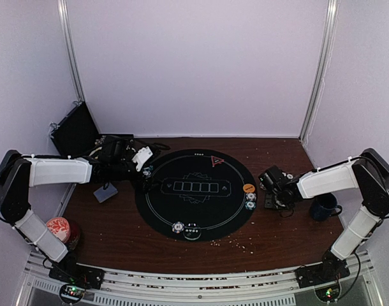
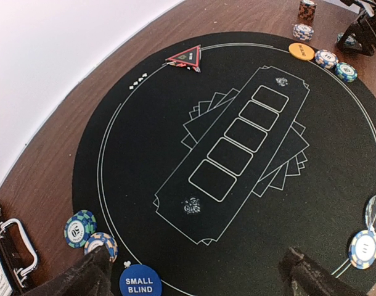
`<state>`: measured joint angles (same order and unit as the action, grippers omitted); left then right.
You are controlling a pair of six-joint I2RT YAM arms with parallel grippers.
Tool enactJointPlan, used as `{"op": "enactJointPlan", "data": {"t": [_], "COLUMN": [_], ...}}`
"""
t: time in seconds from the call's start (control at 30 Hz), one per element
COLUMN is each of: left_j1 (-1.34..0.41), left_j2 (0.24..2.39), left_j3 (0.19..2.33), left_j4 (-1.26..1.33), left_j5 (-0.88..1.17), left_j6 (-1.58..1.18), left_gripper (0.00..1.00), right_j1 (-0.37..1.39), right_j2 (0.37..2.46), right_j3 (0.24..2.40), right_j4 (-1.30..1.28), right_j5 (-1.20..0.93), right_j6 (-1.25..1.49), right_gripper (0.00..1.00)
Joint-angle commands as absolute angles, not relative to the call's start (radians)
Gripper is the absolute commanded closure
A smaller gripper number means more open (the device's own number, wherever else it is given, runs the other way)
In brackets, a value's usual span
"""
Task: Distribute texas hold em gaming equipment
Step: Pick up the pile of poker chips from the pile of poker chips.
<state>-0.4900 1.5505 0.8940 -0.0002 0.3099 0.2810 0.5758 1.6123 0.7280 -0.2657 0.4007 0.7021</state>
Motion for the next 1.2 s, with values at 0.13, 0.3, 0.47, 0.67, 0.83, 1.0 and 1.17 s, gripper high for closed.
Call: {"op": "enactJointPlan", "data": {"t": [0.13, 0.3, 0.47, 0.67, 0.83, 1.0, 1.17], "left_j1": [-0.487, -0.487, -0.488, -0.488, -0.486, -0.487, -0.487], "left_j2": [1.563, 1.561, 1.562, 1.56, 1.558, 1.558, 1.558], "left_j3": [0.912, 0.912, 0.913, 0.912, 0.912, 0.912, 0.913], "left_j4": [0.041, 0.041, 0.04, 0.04, 0.041, 0.04, 0.04], "left_j5": [0.307, 0.308, 0.309, 0.308, 0.308, 0.31, 0.31], "left_j6": [0.274, 0.275, 0.274, 0.274, 0.274, 0.274, 0.273], "left_gripper": [0.02, 0.02, 0.02, 0.02, 0.02, 0.02, 0.02], "right_j1": [0.574, 0.574, 0.574, 0.574, 0.574, 0.573, 0.574], "right_j2": [1.584, 1.566, 1.554, 1.573, 1.582, 1.591, 1.598], "right_j3": [0.728, 0.723, 0.719, 0.72, 0.719, 0.719, 0.72], "right_j4": [-0.279, -0.269, -0.264, -0.269, -0.271, -0.27, -0.27], "right_j5": [0.433, 0.426, 0.426, 0.425, 0.425, 0.425, 0.425], "right_j6": [0.694, 0.69, 0.689, 0.691, 0.694, 0.694, 0.694], "right_gripper": [0.49, 0.49, 0.49, 0.5, 0.5, 0.5, 0.5]}}
